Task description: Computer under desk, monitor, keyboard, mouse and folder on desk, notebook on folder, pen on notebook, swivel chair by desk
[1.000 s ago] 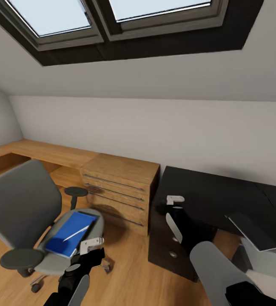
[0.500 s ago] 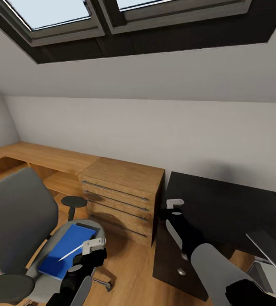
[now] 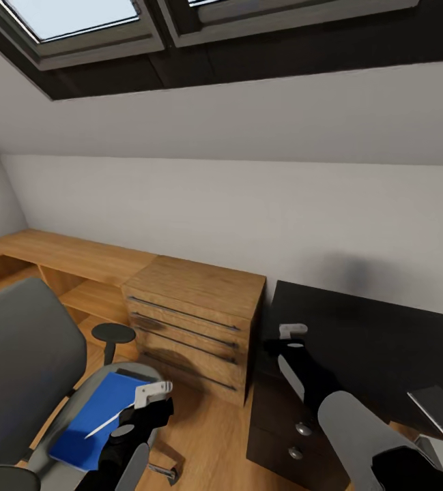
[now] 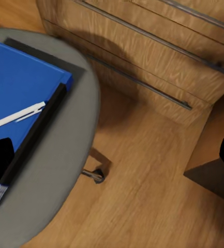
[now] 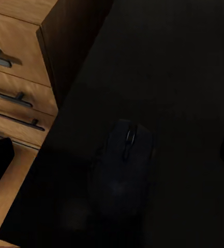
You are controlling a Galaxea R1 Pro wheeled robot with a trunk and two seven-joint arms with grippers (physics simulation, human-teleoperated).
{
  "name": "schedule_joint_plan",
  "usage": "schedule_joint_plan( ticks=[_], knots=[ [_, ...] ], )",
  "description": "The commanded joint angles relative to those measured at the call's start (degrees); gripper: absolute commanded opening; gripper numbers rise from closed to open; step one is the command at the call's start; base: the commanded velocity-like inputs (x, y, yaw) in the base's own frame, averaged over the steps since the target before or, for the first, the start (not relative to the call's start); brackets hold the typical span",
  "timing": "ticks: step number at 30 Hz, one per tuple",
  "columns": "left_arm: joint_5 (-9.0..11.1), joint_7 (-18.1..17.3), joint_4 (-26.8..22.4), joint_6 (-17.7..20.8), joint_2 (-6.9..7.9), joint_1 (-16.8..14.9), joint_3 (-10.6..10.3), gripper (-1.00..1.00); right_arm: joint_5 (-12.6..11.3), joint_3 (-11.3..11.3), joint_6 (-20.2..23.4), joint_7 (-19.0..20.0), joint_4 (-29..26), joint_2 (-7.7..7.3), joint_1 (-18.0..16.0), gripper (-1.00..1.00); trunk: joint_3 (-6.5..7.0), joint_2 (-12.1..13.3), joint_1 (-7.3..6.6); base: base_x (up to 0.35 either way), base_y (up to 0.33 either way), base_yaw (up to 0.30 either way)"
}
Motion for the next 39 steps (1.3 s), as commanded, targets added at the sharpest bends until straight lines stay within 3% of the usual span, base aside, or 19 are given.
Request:
schedule_joint_plan(
  ticks=[1,7,13,18,27,29,33,39],
  knots=[
    [0.61,0.56,-0.29,0.08,0.02,-0.04,-0.08,1.0,-0.67,0.28,0.24,-0.53,0.4,-0.15,-0.07,1.0,-0.07,-0.04,0.0,0.01,0.0,0.0],
    [0.71,0.32,-3.42,0.07,0.02,-0.04,-0.14,1.0,-0.84,-0.48,-1.66,-0.53,4.51,-0.48,-0.25,1.0,-0.07,-0.04,0.0,0.148,0.0,0.0],
    [0.74,0.27,-4.15,0.17,-0.02,-0.04,-0.23,1.0,-0.87,-0.54,-1.87,-0.53,4.81,-0.49,-0.26,1.0,-0.07,-0.04,0.0,0.197,0.0,0.0],
    [1.02,0.26,-8.08,0.31,-0.07,-0.04,-0.39,1.0,-1.04,-0.56,-1.66,-0.53,4.99,-0.56,-0.27,1.0,-0.07,-0.04,0.0,0.024,0.0,0.0],
    [1.93,0.31,-9.33,0.33,-0.07,-0.04,-0.49,1.0,-1.18,-0.69,-1.59,-0.55,5.02,-0.58,-0.27,1.0,-1.68,-3.65,1.98,0.002,0.0,0.0],
    [1.97,0.34,-9.38,0.33,-0.07,-0.04,-0.49,1.0,-1.18,-2.9,-1.49,-0.55,5.01,-0.58,-0.27,1.0,-2.04,-4.46,2.42,0.0,0.0,0.0],
    [1.98,0.35,-9.39,0.33,-0.07,-0.04,-0.49,1.0,-1.19,-4.52,-1.38,-0.58,5.01,-0.58,-0.27,1.0,-2.76,-6.06,3.3,0.0,0.0,0.0],
    [1.98,0.35,-9.39,0.33,-0.07,-0.04,-0.5,1.0,-1.19,-5.49,0.41,-0.68,5.04,-0.56,-0.27,1.0,-3.84,-8.47,4.62,0.0,0.0,0.0]
  ],
)
